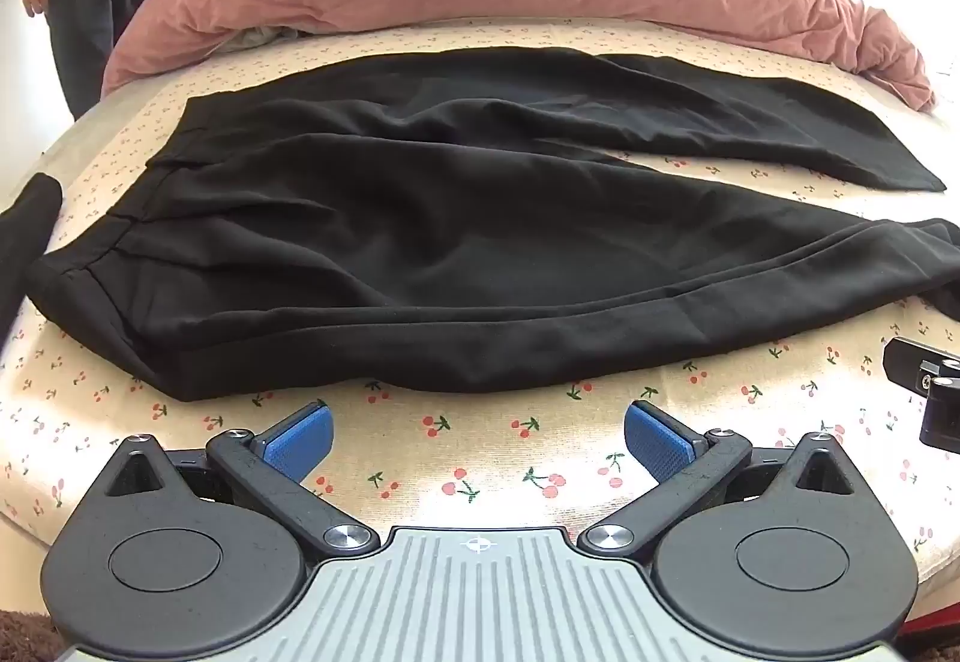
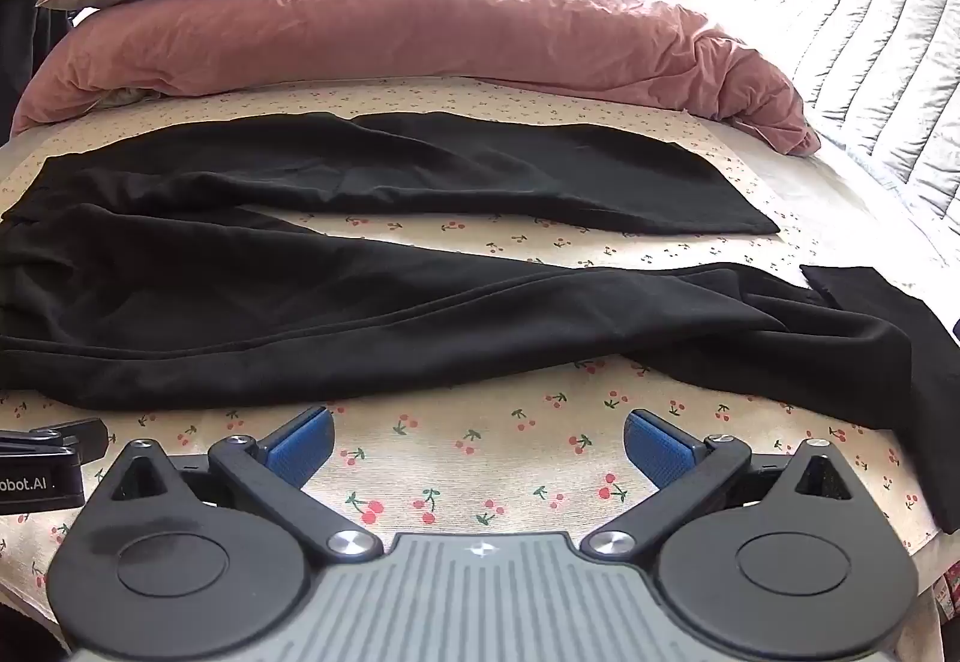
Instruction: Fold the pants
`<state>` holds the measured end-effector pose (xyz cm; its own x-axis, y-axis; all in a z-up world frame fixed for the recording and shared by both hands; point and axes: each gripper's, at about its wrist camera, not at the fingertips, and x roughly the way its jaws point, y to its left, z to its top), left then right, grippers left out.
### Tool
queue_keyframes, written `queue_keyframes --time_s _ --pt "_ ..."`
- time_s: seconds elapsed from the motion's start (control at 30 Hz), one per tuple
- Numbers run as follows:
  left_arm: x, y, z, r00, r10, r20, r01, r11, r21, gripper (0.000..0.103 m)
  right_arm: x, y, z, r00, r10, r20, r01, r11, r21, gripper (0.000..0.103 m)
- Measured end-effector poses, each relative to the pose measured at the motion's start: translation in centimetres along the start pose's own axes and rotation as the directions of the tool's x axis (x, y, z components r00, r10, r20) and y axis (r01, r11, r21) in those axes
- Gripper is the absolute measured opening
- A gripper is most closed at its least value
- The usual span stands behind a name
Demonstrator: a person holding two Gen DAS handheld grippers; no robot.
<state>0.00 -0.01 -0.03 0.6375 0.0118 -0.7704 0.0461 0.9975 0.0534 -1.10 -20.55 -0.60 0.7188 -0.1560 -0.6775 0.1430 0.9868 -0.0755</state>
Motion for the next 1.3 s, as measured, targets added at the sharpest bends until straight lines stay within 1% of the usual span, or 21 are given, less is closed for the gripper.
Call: queue_keyframes --time_s 0.13,0.43,1.3 --pt "0.09 0.2 0.08 1.0 -0.012 -0.014 0.012 1.0 -0.005 0.103 0.05 -0.08 -0.15 1.0 0.005 -0.006 -0.005 1.0 0.012 0.103" --pt "-0.07 0.09 0.03 1.0 -0.011 0.0 0.011 1.0 -0.006 0.103 0.39 0.33 -0.36 1.0 0.0 -0.001 0.0 1.0 -0.008 0.103" --pt "-0.01 0.16 0.11 1.0 -0.023 -0.006 0.023 1.0 -0.011 0.103 0.48 0.32 -0.19 1.0 0.003 -0.015 -0.003 1.0 -0.001 0.103"
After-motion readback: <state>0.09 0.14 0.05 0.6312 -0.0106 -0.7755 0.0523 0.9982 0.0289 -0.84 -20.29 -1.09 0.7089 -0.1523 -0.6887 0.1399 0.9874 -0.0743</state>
